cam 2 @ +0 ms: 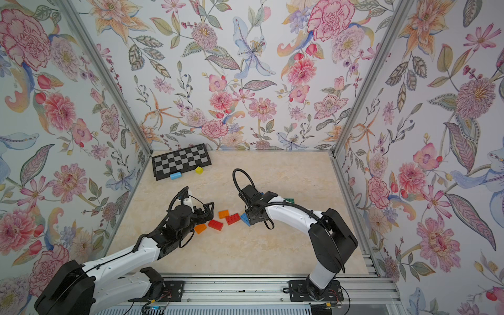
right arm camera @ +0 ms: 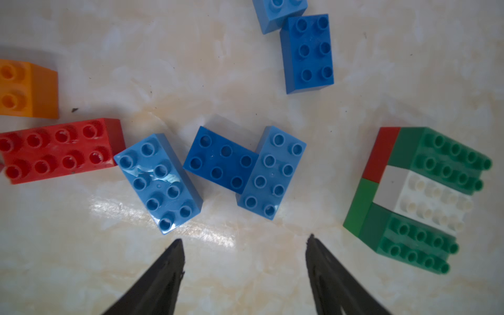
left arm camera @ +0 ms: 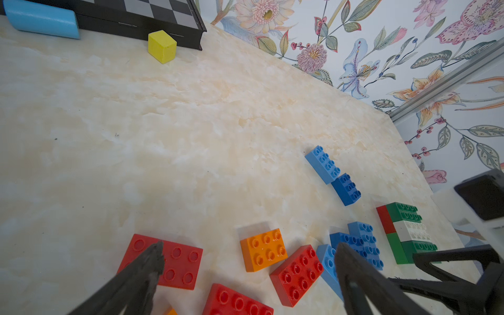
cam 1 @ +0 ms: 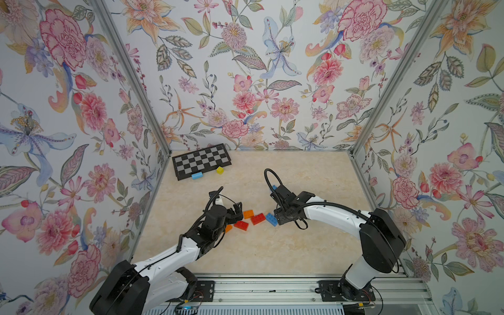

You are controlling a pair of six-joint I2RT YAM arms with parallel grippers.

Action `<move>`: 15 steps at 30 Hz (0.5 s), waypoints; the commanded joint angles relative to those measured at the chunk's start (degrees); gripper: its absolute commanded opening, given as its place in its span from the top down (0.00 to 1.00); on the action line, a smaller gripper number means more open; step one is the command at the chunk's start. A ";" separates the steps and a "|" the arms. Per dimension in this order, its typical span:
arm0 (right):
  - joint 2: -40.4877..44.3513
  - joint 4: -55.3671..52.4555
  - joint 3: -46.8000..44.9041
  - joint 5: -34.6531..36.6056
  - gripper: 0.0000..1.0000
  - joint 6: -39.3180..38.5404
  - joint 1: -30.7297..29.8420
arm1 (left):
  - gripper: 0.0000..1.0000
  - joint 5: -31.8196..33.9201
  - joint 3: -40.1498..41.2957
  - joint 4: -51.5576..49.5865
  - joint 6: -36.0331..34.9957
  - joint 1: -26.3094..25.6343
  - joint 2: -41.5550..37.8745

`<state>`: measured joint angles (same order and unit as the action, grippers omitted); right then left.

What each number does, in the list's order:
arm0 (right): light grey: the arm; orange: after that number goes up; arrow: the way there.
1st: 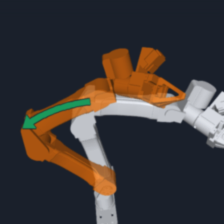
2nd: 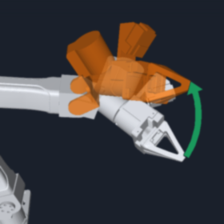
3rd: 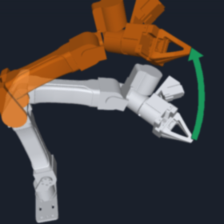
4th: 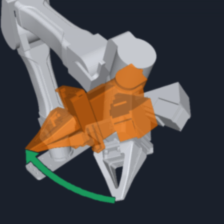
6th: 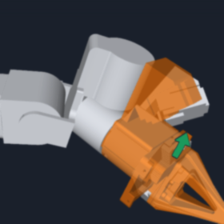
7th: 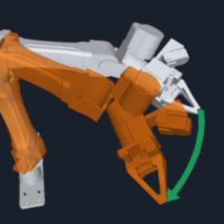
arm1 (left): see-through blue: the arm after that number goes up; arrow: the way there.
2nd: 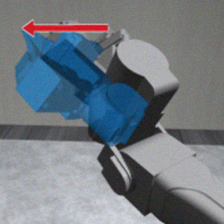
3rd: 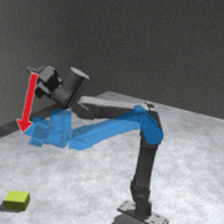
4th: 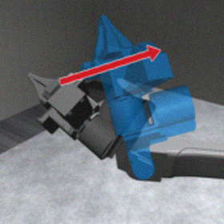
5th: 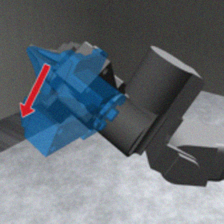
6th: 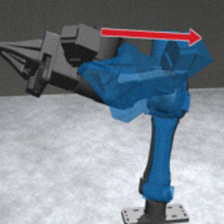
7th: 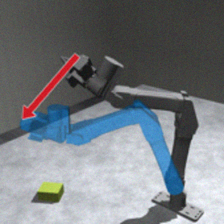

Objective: Assemble a rectangle with lego
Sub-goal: Pick up the lego brick from the center of the board.

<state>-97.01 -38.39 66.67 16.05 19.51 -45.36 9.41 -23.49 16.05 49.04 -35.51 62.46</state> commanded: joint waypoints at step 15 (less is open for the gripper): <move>-9.17 -3.62 4.82 4.70 0.08 -7.84 2.49 | 0.01 -1.23 0.96 4.95 2.40 0.71 2.41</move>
<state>-104.92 -39.90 70.41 19.38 12.80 -43.35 8.73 -23.09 19.42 50.54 -35.44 64.40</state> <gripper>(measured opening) 0.914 0.989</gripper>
